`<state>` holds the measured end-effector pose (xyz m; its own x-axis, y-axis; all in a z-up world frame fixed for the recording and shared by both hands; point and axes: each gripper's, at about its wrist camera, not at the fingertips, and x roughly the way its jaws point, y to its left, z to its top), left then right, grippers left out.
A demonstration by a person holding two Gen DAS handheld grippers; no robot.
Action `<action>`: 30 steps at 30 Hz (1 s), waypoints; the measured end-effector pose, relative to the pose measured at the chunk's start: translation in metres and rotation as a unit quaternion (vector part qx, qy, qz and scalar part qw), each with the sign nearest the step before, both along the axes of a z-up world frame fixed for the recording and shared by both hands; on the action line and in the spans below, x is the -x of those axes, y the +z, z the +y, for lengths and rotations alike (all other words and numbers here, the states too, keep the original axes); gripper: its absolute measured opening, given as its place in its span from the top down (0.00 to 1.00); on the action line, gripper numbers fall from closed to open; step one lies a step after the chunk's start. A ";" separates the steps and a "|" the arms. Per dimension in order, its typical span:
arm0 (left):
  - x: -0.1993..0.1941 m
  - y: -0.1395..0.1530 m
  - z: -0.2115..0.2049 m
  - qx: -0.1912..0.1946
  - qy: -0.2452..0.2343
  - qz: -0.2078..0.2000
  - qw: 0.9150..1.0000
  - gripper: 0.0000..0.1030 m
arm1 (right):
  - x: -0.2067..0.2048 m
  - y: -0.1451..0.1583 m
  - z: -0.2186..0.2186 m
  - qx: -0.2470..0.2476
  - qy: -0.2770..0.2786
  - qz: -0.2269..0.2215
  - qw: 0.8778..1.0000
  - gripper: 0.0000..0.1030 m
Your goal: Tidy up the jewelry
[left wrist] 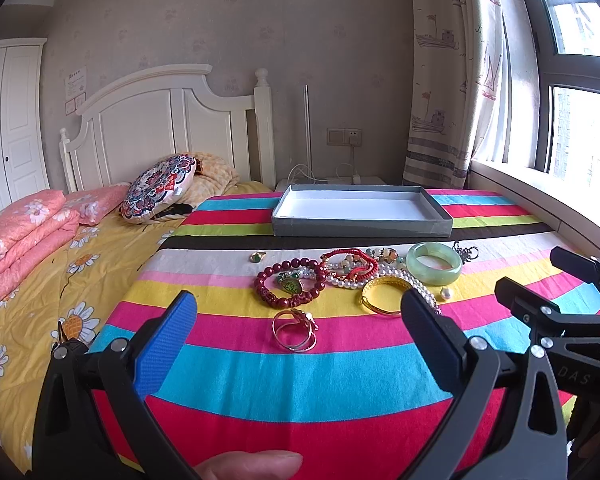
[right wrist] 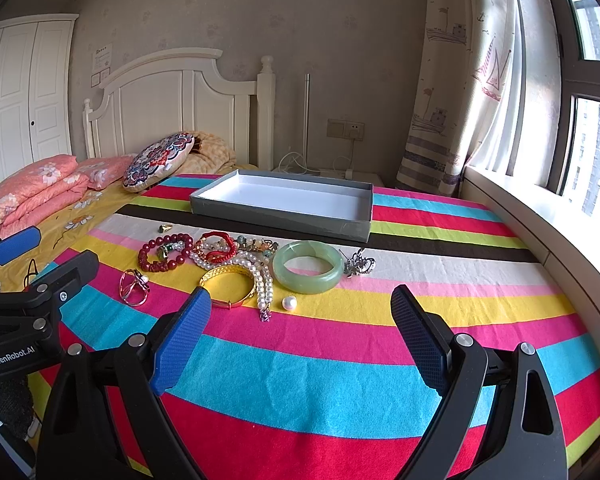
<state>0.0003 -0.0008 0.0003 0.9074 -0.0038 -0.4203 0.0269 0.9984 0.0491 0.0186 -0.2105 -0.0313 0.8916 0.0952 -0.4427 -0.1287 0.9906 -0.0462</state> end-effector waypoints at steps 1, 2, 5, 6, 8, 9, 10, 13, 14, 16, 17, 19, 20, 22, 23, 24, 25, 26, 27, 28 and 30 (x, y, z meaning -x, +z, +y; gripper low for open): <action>0.000 0.000 0.000 0.000 0.000 0.000 1.000 0.02 | 0.000 0.000 0.000 0.000 0.000 0.000 1.000 0.15; 0.000 0.000 0.000 0.000 0.000 0.000 1.000 0.02 | 0.000 0.000 0.000 0.000 0.000 0.000 1.000 0.15; 0.000 0.001 -0.001 0.000 0.000 0.000 1.000 0.02 | 0.000 0.000 0.000 0.000 0.000 0.000 1.000 0.15; 0.000 0.000 0.001 0.001 0.001 0.000 1.000 0.02 | 0.000 0.000 0.000 0.000 0.000 0.000 1.000 0.15; 0.002 -0.008 0.001 0.001 0.001 0.000 1.000 0.02 | 0.000 0.000 0.000 0.000 0.000 0.000 1.000 0.15; 0.002 -0.010 0.001 0.001 0.001 0.000 1.000 0.02 | 0.000 0.000 0.000 0.000 0.000 0.000 1.000 0.15; 0.002 -0.010 0.001 0.001 0.001 0.000 1.000 0.02 | 0.000 0.000 0.000 0.000 0.000 0.000 1.000 0.15; 0.002 -0.008 0.001 0.000 0.001 0.000 1.000 0.02 | 0.000 0.000 0.000 0.000 0.000 0.000 1.000 0.15; 0.002 -0.009 0.001 0.000 0.001 0.000 1.000 0.02 | 0.000 0.000 0.000 0.000 0.000 0.000 1.000 0.15; 0.002 -0.009 0.001 0.001 0.000 0.000 1.000 0.02 | 0.000 0.000 0.000 0.000 0.000 0.000 1.000 0.15; 0.002 -0.009 0.001 0.001 0.001 0.000 1.000 0.02 | 0.000 0.000 0.000 0.000 0.000 0.000 1.000 0.15; 0.002 -0.008 0.001 0.001 0.001 0.000 1.000 0.02 | 0.000 0.000 0.000 -0.001 0.000 0.000 1.000 0.15; 0.002 -0.008 0.001 0.001 0.001 0.000 1.000 0.02 | 0.000 0.000 0.000 -0.001 -0.001 0.000 1.000 0.15; 0.002 -0.009 0.001 0.001 0.001 0.000 1.000 0.02 | 0.000 -0.001 0.000 -0.001 0.000 0.000 1.000 0.15; 0.001 -0.008 0.001 0.001 0.001 0.000 1.000 0.02 | 0.000 -0.001 0.000 0.000 0.000 0.000 1.000 0.15; 0.002 -0.009 0.001 0.001 0.000 0.000 1.000 0.02 | 0.000 -0.001 0.000 0.000 -0.001 0.000 1.000 0.15; 0.001 -0.013 -0.001 0.001 0.001 0.000 1.000 0.02 | 0.000 -0.001 0.000 -0.001 0.000 0.000 1.000 0.15; 0.001 -0.012 -0.001 0.001 0.001 0.000 1.000 0.02 | 0.000 -0.001 0.000 -0.001 -0.001 0.000 1.000 0.15; 0.001 -0.012 -0.001 0.001 0.000 0.000 1.000 0.02 | 0.000 -0.001 0.000 -0.001 -0.001 0.000 1.000 0.15; 0.001 -0.014 -0.001 0.001 0.000 0.000 1.000 0.02 | 0.000 -0.001 0.000 -0.001 0.000 0.000 1.000 0.15; 0.001 -0.012 -0.001 0.001 0.001 0.000 1.000 0.02 | 0.000 -0.001 0.000 -0.001 -0.001 0.000 1.000 0.15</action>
